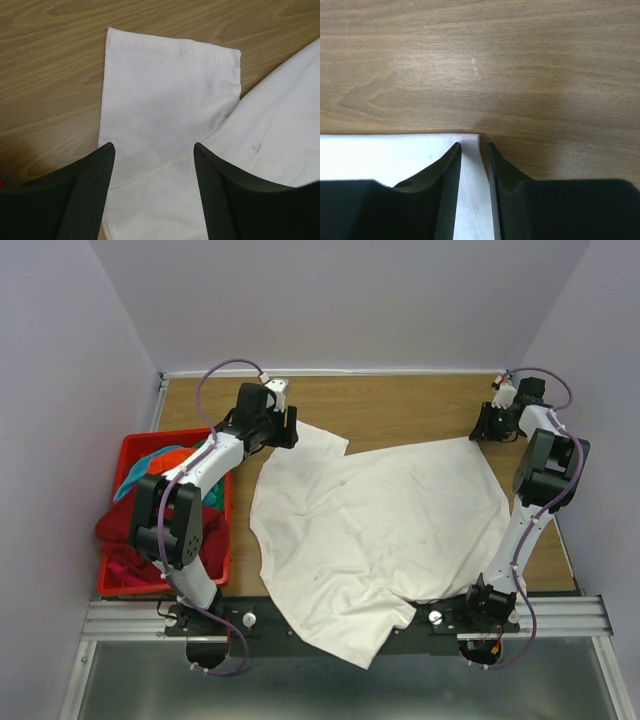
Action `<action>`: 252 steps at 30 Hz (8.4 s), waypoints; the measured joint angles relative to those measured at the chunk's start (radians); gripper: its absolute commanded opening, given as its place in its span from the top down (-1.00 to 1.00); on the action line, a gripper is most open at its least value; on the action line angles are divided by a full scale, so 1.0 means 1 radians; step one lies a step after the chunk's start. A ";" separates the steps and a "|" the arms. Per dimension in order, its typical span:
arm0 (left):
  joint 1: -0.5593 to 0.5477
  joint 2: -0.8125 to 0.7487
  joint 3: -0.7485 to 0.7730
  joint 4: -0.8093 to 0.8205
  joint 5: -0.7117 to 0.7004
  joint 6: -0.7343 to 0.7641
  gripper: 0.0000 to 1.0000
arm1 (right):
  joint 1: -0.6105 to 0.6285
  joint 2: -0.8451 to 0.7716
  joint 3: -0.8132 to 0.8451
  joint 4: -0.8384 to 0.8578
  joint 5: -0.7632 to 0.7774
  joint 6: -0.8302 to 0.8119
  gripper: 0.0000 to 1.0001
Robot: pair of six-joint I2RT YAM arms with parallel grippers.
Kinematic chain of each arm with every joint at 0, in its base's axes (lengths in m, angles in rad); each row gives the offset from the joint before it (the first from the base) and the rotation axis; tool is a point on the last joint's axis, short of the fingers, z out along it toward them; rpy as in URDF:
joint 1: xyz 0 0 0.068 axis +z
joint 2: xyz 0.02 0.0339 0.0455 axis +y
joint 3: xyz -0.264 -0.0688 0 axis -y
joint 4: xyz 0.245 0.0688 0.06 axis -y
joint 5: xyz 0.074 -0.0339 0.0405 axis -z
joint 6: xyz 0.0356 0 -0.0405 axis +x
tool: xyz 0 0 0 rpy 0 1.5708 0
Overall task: Fold and stack the t-shirts
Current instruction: Flatten the tshirt out
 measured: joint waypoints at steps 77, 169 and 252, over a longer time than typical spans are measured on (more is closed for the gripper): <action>0.046 0.740 0.844 -0.352 0.023 0.101 1.00 | -0.043 -0.251 -0.281 0.113 -0.178 -0.035 0.99; 0.130 -0.121 0.411 0.321 0.132 -0.208 1.00 | -0.046 -0.836 -0.132 0.116 -0.208 0.037 0.99; 0.130 -1.077 -0.570 0.156 0.302 -0.158 1.00 | 0.721 -1.079 -0.991 -0.348 0.223 -0.474 -0.30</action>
